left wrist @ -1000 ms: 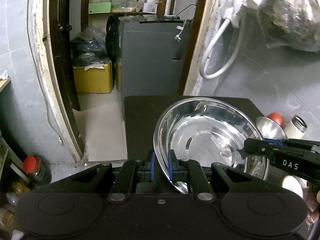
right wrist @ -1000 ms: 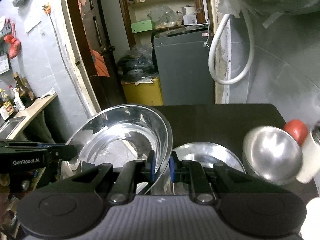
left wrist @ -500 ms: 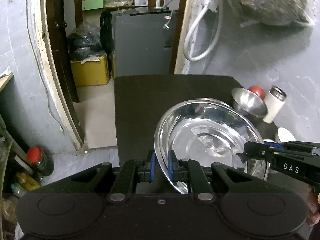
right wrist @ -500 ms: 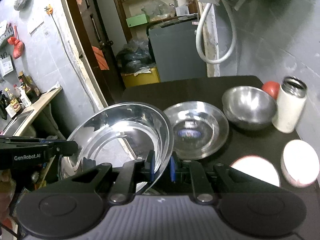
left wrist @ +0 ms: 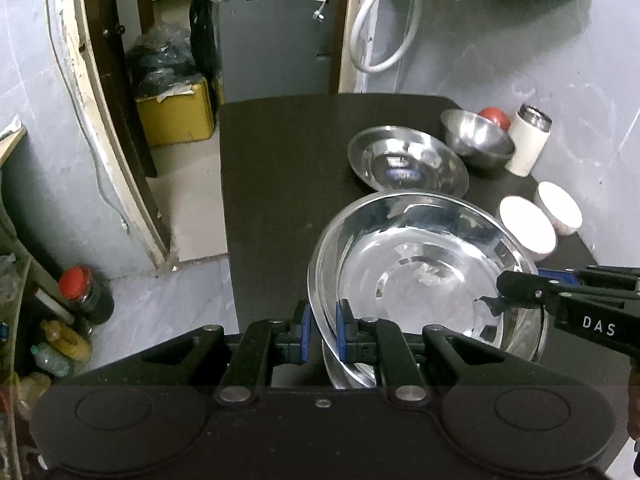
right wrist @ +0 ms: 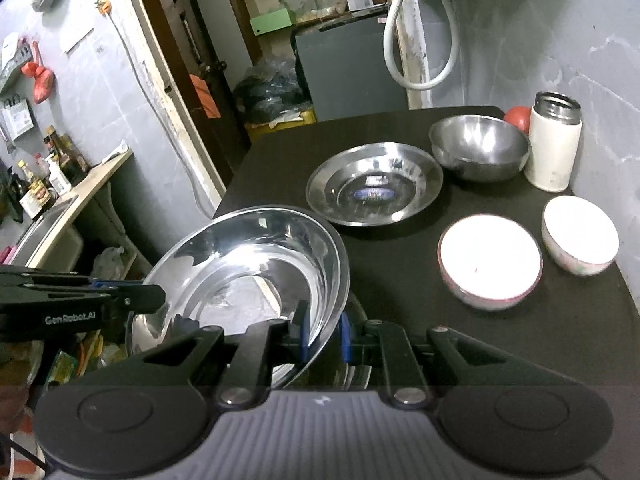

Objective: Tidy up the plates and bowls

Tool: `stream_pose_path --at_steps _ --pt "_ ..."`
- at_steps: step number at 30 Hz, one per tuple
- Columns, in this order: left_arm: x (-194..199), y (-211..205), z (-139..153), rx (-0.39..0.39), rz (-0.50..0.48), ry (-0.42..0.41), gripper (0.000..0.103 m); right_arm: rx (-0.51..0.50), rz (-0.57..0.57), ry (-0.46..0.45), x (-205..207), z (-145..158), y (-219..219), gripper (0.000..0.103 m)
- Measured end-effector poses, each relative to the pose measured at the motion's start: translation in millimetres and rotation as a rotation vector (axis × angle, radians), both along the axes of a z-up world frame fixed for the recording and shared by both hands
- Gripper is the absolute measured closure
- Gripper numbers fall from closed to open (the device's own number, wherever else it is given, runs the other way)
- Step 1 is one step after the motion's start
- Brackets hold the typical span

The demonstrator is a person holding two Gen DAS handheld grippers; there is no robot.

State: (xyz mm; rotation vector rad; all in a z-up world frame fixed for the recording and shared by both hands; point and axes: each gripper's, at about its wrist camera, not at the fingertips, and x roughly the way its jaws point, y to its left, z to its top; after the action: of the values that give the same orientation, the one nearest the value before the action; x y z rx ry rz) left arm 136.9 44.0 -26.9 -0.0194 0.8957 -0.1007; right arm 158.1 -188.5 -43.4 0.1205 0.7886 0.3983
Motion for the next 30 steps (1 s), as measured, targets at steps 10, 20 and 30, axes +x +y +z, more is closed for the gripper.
stream_pose_path --at_steps 10,20,30 --pt "-11 -9 -7 0.041 -0.005 0.019 0.089 -0.084 0.034 -0.021 -18 -4 9 0.085" --pt "-8 -17 -9 0.078 -0.019 0.034 0.088 -0.099 0.033 -0.010 -22 -8 9 0.084" --pt "-4 -20 -17 0.101 -0.022 0.067 0.087 -0.104 0.038 0.007 -21 -13 12 0.084"
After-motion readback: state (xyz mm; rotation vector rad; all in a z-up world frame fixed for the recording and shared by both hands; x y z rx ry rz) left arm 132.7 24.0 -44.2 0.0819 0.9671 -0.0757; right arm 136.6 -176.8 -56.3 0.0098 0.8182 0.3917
